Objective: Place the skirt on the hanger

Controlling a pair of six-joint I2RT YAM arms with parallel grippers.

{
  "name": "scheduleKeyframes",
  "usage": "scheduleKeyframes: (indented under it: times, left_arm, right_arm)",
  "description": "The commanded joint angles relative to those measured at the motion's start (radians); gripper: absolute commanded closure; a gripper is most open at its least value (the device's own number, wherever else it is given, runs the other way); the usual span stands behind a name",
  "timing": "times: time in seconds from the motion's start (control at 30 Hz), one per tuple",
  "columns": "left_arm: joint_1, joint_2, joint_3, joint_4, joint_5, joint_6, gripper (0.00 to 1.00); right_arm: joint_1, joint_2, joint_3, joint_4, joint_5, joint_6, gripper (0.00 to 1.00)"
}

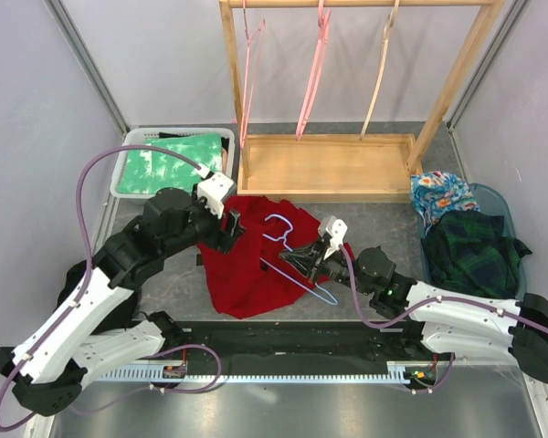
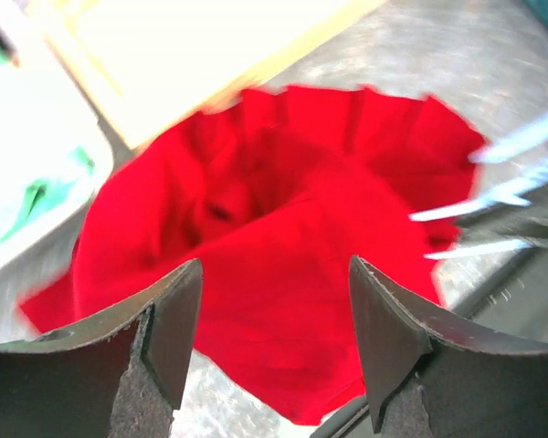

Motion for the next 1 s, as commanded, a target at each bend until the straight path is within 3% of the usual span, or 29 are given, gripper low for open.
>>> scheduleKeyframes:
  times: [0.0, 0.07, 0.2, 0.57, 0.77, 0.87, 0.97]
  left_arm:
    - [-0.002, -0.062, 0.067, 0.006, 0.35, 0.223, 0.26]
    - [-0.002, -0.076, 0.074, -0.01, 0.478, 0.25, 0.22]
    - [-0.002, -0.039, 0.101, -0.102, 0.585, 0.273, 0.18]
    - [-0.002, 0.065, 0.069, -0.159, 0.43, 0.258, 0.21]
    - [-0.002, 0.111, 0.045, -0.159, 0.441, 0.248, 0.24]
    - [-0.002, 0.139, 0.041, -0.157, 0.433, 0.242, 0.33]
    - [-0.002, 0.163, 0.043, -0.155, 0.441, 0.233, 0.56]
  right_arm:
    - [0.004, -0.057, 0.089, -0.021, -0.112, 0.0, 1.0]
    - [0.006, -0.067, 0.102, -0.051, -0.124, 0.0, 1.0]
    - [0.006, -0.082, 0.125, -0.098, -0.159, 0.003, 1.0]
    - [0.004, -0.148, 0.146, -0.172, -0.224, 0.008, 1.0]
    - [0.004, -0.148, 0.157, -0.186, -0.241, 0.009, 1.0]
    - [0.004, -0.145, 0.163, -0.189, -0.253, 0.009, 1.0]
    - [0.004, -0.145, 0.166, -0.189, -0.251, 0.008, 1.0]
